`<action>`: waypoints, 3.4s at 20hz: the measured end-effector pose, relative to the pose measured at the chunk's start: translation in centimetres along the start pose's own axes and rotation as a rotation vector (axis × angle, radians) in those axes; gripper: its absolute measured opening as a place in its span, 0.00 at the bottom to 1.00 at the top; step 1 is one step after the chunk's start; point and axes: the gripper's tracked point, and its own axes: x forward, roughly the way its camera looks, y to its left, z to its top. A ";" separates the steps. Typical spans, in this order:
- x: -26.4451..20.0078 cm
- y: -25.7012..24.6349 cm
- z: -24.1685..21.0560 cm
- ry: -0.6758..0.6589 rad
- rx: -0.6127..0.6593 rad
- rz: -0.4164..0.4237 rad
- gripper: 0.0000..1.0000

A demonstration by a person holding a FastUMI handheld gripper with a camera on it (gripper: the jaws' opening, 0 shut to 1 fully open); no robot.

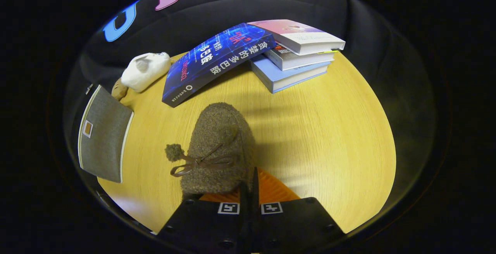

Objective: Open the storage box then place both shoes into the box .Put the left shoe in first, then the right shoe, with the right side of both shoes facing outward in a uniform manner.

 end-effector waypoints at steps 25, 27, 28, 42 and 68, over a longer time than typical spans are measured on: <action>-14.1 28.6 11.0 -0.201 0.117 0.149 0.05; -14.0 32.2 11.2 -0.193 0.107 0.176 0.05; -13.9 33.9 11.2 -0.189 0.106 0.187 0.05; -5.7 43.3 7.8 -0.104 0.009 0.045 0.05; -13.1 42.6 12.8 -0.349 -0.184 -0.041 0.99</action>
